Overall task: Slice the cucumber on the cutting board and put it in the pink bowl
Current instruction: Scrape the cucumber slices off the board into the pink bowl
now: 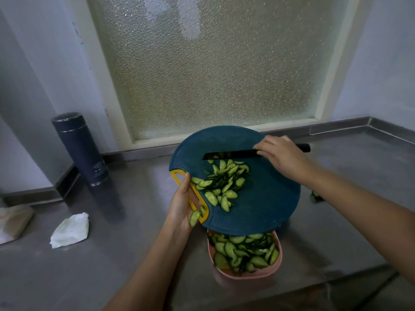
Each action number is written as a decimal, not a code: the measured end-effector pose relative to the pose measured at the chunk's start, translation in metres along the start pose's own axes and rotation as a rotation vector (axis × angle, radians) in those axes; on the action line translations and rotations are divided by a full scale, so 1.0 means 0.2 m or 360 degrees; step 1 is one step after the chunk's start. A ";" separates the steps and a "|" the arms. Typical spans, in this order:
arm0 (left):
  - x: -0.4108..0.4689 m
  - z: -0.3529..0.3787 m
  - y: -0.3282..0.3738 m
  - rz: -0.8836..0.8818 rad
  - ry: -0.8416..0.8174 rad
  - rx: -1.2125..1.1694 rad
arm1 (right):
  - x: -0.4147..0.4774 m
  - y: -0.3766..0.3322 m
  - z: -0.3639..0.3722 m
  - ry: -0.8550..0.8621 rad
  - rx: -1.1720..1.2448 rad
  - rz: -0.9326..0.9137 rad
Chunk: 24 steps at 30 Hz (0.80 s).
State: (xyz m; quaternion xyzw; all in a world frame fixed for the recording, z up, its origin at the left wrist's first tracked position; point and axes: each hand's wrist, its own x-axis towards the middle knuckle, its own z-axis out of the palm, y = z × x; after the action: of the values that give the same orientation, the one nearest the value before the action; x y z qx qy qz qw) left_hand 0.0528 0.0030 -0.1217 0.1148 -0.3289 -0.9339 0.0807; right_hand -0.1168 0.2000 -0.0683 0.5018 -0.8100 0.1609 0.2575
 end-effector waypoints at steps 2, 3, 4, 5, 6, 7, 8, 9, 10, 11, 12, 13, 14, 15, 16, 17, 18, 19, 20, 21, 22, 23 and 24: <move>-0.01 0.01 -0.02 -0.0010 -0.0020 -0.0007 | -0.04 0.01 -0.01 -0.0016 -0.0002 0.0027; -0.01 0.02 -0.03 -0.0018 -0.0032 -0.0003 | -0.06 0.01 -0.02 -0.0012 -0.0008 0.0041; -0.01 0.03 -0.04 -0.0030 -0.0046 -0.0004 | -0.07 0.01 -0.03 -0.0005 -0.0016 0.0052; -0.02 0.04 -0.04 -0.0036 -0.0051 -0.0006 | -0.09 0.01 -0.04 -0.0001 -0.0029 0.0052; -0.02 0.05 -0.05 -0.0037 -0.0048 -0.0011 | -0.10 0.01 -0.05 -0.0005 -0.0043 0.0055; -0.03 0.06 -0.06 -0.0032 -0.0045 -0.0015 | -0.11 0.01 -0.06 -0.0005 -0.0051 0.0055; -0.03 0.07 -0.06 -0.0030 -0.0046 -0.0021 | -0.12 0.01 -0.06 -0.0001 -0.0057 0.0059; -0.03 0.08 -0.06 -0.0031 -0.0049 -0.0027 | -0.12 0.01 -0.07 0.0005 -0.0060 0.0062; -0.03 0.10 -0.06 -0.0033 -0.0044 -0.0035 | -0.13 0.01 -0.08 0.0009 -0.0058 0.0067; -0.03 0.11 -0.07 -0.0032 -0.0032 -0.0039 | -0.13 0.01 -0.09 0.0012 -0.0053 0.0060; -0.03 0.12 -0.07 -0.0030 -0.0028 -0.0036 | -0.13 0.01 -0.10 0.0017 -0.0045 0.0052; -0.03 0.13 -0.07 -0.0024 -0.0028 -0.0020 | -0.14 0.01 -0.12 0.0025 -0.0040 0.0042; -0.04 0.14 -0.07 -0.0018 -0.0031 -0.0003 | -0.14 0.01 -0.13 0.0037 -0.0042 0.0033; -0.05 0.16 -0.08 -0.0017 -0.0036 0.0008 | -0.15 0.01 -0.15 0.0054 -0.0050 0.0021; -0.06 0.18 -0.09 -0.0017 -0.0037 0.0022 | -0.15 0.02 -0.16 0.0064 -0.0057 0.0015; -0.06 0.19 -0.10 -0.0009 -0.0025 0.0050 | -0.16 0.02 -0.18 0.0061 -0.0062 0.0014; -0.06 0.19 -0.11 0.0004 -0.0002 0.0088 | -0.16 0.02 -0.19 0.0054 -0.0063 0.0018; -0.06 0.20 -0.12 0.0010 0.0032 0.0117 | -0.16 0.03 -0.20 0.0046 -0.0059 0.0024; -0.06 0.20 -0.13 0.0009 0.0060 0.0137 | -0.17 0.03 -0.21 0.0039 -0.0052 0.0027; -0.06 0.20 -0.14 0.0007 0.0078 0.0153 | -0.17 0.03 -0.22 0.0037 -0.0050 0.0027; -0.06 0.20 -0.15 0.0012 0.0093 0.0167 | -0.18 0.03 -0.22 0.0039 -0.0055 0.0027; -0.06 0.20 -0.16 0.0018 0.0092 0.0172 | -0.18 0.03 -0.22 0.0046 -0.0064 0.0030; -0.06 0.20 -0.16 0.0023 0.0079 0.0168 | -0.19 0.04 -0.22 0.0050 -0.0075 0.0037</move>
State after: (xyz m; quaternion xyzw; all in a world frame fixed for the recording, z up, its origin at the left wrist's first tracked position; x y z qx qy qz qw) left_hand 0.0519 0.0548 -0.1097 0.1396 -0.3764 -0.9115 0.0893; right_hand -0.0979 0.2540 -0.0539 0.4835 -0.8152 0.1527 0.2799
